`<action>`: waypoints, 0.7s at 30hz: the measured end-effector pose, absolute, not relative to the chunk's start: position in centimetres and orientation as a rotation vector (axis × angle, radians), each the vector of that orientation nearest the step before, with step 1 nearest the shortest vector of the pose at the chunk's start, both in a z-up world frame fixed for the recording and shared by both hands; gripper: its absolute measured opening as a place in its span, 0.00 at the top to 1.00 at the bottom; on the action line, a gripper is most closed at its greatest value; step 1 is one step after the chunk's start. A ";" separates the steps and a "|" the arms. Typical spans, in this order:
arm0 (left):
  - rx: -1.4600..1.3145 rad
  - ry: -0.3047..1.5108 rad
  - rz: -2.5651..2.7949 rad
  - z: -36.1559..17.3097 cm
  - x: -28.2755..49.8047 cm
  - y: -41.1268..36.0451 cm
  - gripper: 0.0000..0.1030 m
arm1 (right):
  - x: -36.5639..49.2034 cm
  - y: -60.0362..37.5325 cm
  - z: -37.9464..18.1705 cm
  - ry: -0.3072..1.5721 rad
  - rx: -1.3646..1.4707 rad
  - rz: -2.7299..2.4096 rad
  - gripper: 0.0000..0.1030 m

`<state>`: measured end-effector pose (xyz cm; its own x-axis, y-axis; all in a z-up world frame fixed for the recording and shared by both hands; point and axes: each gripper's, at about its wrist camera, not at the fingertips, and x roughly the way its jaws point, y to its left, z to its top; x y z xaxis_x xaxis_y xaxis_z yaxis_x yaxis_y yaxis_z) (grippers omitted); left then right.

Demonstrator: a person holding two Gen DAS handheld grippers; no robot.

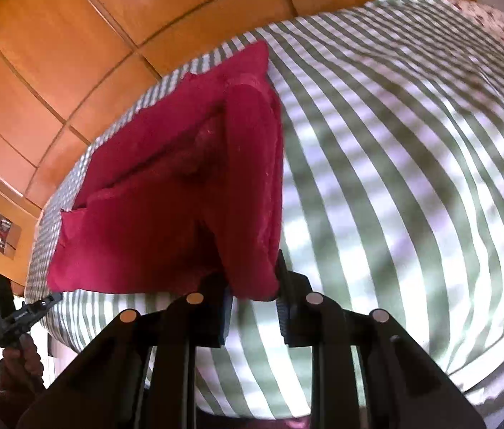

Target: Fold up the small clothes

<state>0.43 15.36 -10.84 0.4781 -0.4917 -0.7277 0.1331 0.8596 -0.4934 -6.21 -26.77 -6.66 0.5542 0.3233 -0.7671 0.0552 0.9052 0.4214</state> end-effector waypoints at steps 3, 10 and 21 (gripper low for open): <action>-0.353 0.977 -0.450 -8.8 -1.7 15.2 0.99 | -8.2 -27.6 -6.1 0.988 0.394 0.153 0.91; -0.396 0.933 -0.351 -8.6 -2.3 17.3 0.33 | -9.8 -30.4 -6.8 0.984 0.451 0.070 0.96; -0.325 0.956 -0.407 -10.4 4.3 13.9 0.87 | -4.4 -26.4 -6.9 0.982 0.383 0.134 0.35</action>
<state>4.27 13.89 -10.45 0.5113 -0.4717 -0.7184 0.1906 0.8773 -0.4404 -4.44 -26.43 -6.90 0.5538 0.2808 -0.7839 0.0609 0.9253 0.3744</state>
